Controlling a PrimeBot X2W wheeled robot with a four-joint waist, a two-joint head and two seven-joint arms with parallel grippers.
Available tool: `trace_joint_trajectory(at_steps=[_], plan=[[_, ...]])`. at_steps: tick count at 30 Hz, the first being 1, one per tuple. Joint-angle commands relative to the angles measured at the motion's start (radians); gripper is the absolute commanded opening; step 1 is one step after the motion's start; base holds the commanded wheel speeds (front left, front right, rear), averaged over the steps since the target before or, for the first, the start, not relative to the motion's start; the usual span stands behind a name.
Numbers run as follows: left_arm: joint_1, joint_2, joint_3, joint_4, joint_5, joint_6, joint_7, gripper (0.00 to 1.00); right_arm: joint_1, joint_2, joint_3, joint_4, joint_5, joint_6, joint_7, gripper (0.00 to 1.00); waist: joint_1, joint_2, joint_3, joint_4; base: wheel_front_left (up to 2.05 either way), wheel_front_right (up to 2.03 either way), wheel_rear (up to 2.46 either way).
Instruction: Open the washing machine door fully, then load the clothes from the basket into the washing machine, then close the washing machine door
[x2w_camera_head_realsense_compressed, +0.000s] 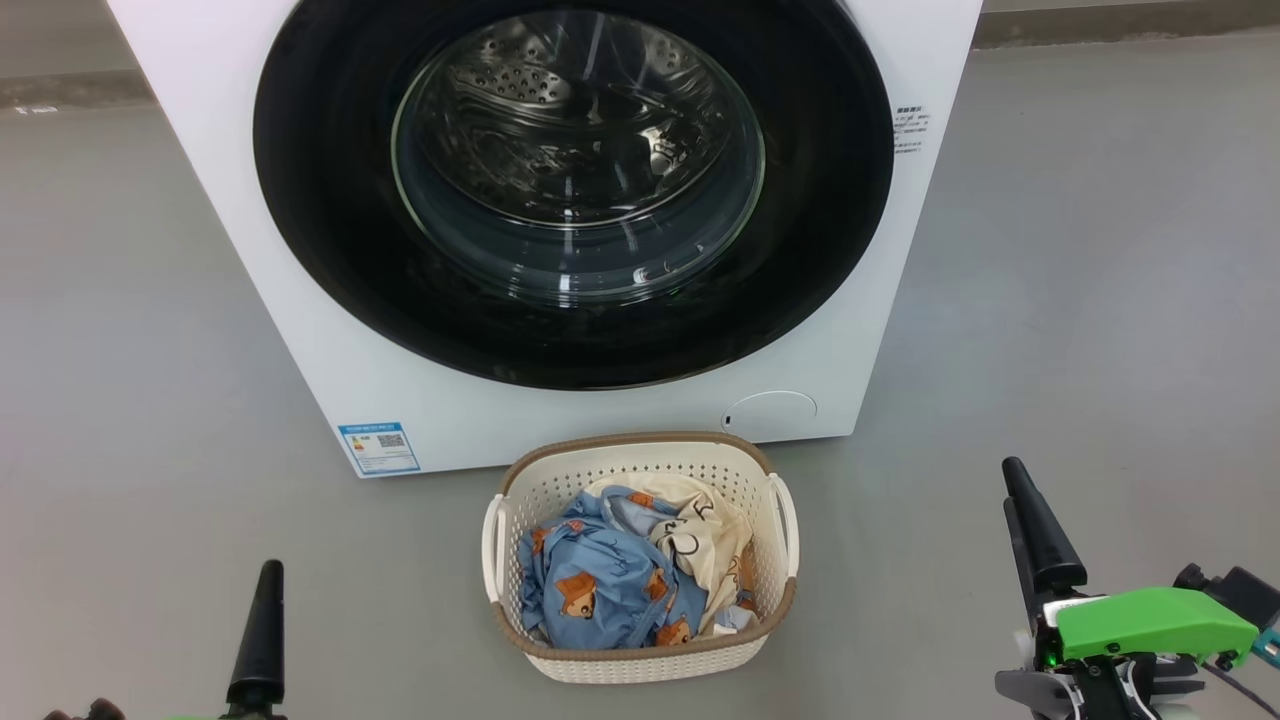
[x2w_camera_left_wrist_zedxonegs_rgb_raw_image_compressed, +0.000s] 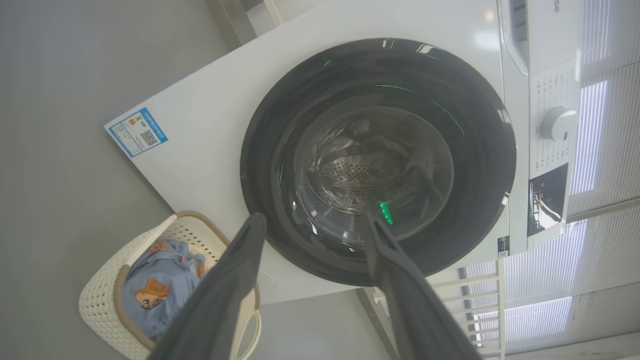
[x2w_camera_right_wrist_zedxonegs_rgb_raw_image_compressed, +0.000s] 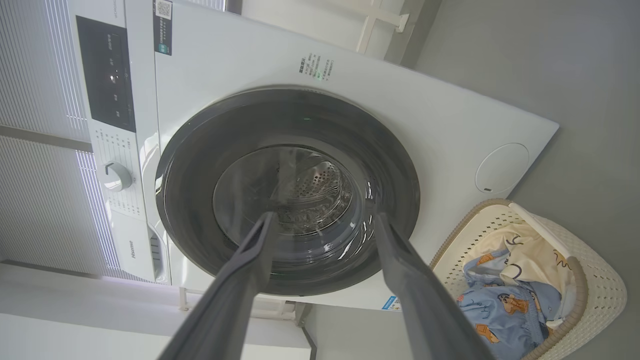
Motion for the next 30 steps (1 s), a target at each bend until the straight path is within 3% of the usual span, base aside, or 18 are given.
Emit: trace_joint_trajectory(at_steps=[1, 6, 15, 24, 30], plan=[[-0.041, 0.026, 0.014, -0.032, 0.045, 0.000, -0.012, 1.00, -0.054, -0.016, 0.020, -0.034, -0.037, 0.004, -0.012, 1.00, 0.0000, 0.0000, -0.001, 0.000, 0.00, 0.00, 0.00], [-0.041, 0.031, 0.010, -0.031, 0.146, 0.000, -0.024, 1.00, -0.057, -0.023, 0.032, -0.032, -0.108, 0.004, -0.023, 1.00, 0.0000, 0.0000, -0.003, 0.000, 0.00, 0.00, 0.00], [-0.044, 0.030, 0.012, -0.027, 0.359, 0.000, -0.050, 1.00, -0.062, -0.021, 0.014, -0.023, -0.340, 0.005, -0.050, 1.00, 0.0000, 0.0000, -0.008, 0.000, 0.00, 0.00, 0.00], [-0.047, 0.027, 0.005, -0.014, 0.490, 0.000, -0.077, 1.00, -0.062, -0.015, 0.011, -0.025, -0.580, 0.005, -0.077, 1.00, 0.0000, 0.0000, -0.014, 0.002, 0.00, 0.00, 0.00], [-0.051, 0.025, 0.004, -0.004, 0.568, 0.000, -0.095, 1.00, -0.065, -0.014, 0.021, -0.026, -0.672, 0.006, -0.094, 1.00, 0.0000, 0.0000, -0.017, 0.003, 0.00, 0.00, 0.00]])
